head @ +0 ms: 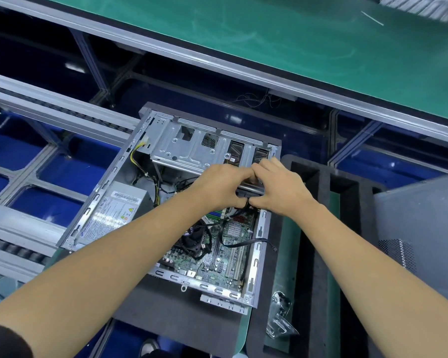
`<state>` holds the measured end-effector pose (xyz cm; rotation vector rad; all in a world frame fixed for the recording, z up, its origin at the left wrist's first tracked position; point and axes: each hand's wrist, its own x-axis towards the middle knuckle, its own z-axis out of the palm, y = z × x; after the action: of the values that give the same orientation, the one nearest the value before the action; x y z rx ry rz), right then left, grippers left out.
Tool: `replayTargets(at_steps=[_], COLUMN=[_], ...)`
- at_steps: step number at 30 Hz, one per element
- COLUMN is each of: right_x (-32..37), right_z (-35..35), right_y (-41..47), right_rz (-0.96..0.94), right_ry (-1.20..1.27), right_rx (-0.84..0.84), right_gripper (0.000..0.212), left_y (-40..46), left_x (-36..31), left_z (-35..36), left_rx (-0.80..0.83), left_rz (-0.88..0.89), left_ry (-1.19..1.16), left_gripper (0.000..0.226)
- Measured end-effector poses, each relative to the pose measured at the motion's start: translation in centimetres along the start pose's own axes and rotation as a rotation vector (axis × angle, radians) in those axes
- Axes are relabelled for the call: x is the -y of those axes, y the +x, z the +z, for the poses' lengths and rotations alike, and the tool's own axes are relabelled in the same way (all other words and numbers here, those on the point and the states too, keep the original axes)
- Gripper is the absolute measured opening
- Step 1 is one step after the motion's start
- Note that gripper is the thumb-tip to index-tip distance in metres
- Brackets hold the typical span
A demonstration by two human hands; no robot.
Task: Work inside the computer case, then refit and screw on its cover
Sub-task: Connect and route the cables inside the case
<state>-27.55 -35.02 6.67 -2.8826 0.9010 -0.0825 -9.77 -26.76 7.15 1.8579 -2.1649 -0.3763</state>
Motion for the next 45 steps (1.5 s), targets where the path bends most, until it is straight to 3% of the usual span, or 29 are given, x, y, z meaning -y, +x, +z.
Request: replayTargets(at_steps=[9, 18, 29, 35, 38, 41, 45], right_x=[0.3, -0.2, -0.5, 0.0, 0.2, 0.4, 0.7], right_z=[0.3, -0.5, 0.4, 0.1, -0.3, -0.3, -0.3], right_y=[-0.3, 0.1, 0.1, -0.2, -0.3, 0.0, 0.3], right_rz=[-0.009, -0.008, -0.051, 0.021, 0.049, 0.061, 0.109], right_ry=[0.014, 0.116, -0.02, 0.073, 0.129, 0.146, 0.227], right_rx=[-0.004, 0.04, 0.007, -0.004, 0.01, 0.054, 0.09], right_gripper=[0.042, 0.04, 0.039, 0.044, 0.04, 0.038, 0.024], left_y=[-0.9, -0.7, -1.1, -1.5, -4.2, -6.7, -6.7], left_x=[-0.1, 0.1, 0.7, 0.3, 0.2, -0.4, -1.6], left_z=[0.6, 0.9, 2.0, 0.7, 1.3, 2.9, 4.0], left_rx=[-0.046, -0.083, -0.091, -0.054, -0.088, 0.052, 0.146], left_rz=[0.082, 0.055, 0.083, 0.109, 0.182, 0.327, 0.402], left_ry=[0.039, 0.048, 0.088, -0.154, -0.115, -0.077, -0.122], left_gripper=[0.037, 0.053, 0.045, 0.044, 0.036, 0.041, 0.027])
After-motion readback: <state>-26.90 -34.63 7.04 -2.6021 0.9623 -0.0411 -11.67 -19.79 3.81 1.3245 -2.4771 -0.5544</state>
